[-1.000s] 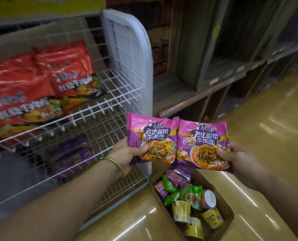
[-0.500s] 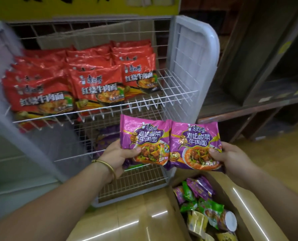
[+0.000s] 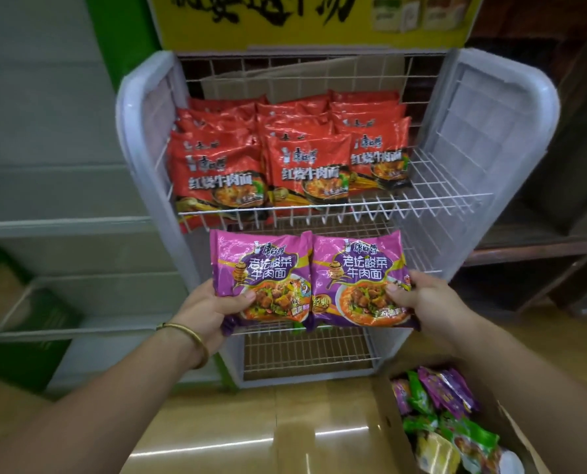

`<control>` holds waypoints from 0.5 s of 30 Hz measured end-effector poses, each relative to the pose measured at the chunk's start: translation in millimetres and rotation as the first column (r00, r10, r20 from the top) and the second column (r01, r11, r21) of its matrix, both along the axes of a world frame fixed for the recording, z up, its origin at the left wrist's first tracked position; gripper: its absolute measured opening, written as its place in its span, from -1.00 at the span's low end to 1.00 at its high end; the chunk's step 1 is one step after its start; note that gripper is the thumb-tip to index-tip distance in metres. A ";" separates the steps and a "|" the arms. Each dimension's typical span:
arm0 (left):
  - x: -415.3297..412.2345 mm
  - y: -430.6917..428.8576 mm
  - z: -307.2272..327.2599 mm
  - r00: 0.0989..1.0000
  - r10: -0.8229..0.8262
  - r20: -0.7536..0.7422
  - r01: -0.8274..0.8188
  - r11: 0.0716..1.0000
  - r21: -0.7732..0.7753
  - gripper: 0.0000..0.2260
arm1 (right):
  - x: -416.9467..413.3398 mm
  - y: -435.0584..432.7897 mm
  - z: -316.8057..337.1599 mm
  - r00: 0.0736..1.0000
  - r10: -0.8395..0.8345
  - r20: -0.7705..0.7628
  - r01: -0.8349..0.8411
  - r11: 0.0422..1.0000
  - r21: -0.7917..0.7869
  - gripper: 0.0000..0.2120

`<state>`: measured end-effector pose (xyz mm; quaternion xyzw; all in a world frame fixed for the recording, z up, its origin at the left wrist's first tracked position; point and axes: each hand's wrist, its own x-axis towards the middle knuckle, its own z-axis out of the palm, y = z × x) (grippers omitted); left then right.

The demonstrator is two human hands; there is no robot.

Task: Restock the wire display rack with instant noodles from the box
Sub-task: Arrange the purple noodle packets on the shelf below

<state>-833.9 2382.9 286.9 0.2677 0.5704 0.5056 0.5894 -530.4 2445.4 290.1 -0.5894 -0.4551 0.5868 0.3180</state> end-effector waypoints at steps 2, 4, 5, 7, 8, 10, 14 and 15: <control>-12.5 -3.7 -1.7 1.000 0.017 0.012 -0.017 1.000 -0.012 -0.73 | -13.8 2.7 -3.1 1.000 0.004 0.000 -0.004 1.000 -0.004 -0.82; -20.8 -4.5 -5.6 0.999 0.030 0.020 -0.029 0.999 -0.021 -0.72 | -21.8 5.1 -6.5 1.000 0.015 0.015 -0.014 1.000 -0.008 -0.81; -25.0 -4.3 -7.9 0.999 0.037 0.023 -0.037 0.999 -0.025 -0.71 | -26.0 6.9 -8.4 0.999 0.022 0.026 -0.022 1.000 -0.009 -0.81; -30.4 -2.9 -13.1 0.998 0.058 0.040 -0.057 0.998 -0.038 -0.70 | -32.1 9.9 -11.3 0.998 0.039 0.045 -0.039 0.999 -0.013 -0.82; -32.2 -1.9 -15.6 0.996 0.072 0.046 -0.070 0.997 -0.045 -0.71 | -34.4 12.0 -12.8 0.998 0.044 0.048 -0.043 0.999 -0.015 -0.82; -32.8 1.1 -20.1 0.995 0.093 0.048 -0.090 0.994 -0.058 -0.72 | -37.4 16.9 -16.8 0.998 0.040 0.049 -0.039 0.999 -0.019 -0.81; -30.7 15.0 -32.0 0.991 0.118 0.056 -0.115 0.991 -0.064 -0.70 | -37.6 30.5 -30.3 0.997 0.055 0.051 -0.054 0.998 -0.011 -0.82; -30.6 20.0 -34.9 0.991 0.122 0.054 -0.118 0.991 -0.065 -0.69 | -37.2 34.9 -33.3 0.997 0.054 0.049 -0.054 0.998 -0.012 -0.84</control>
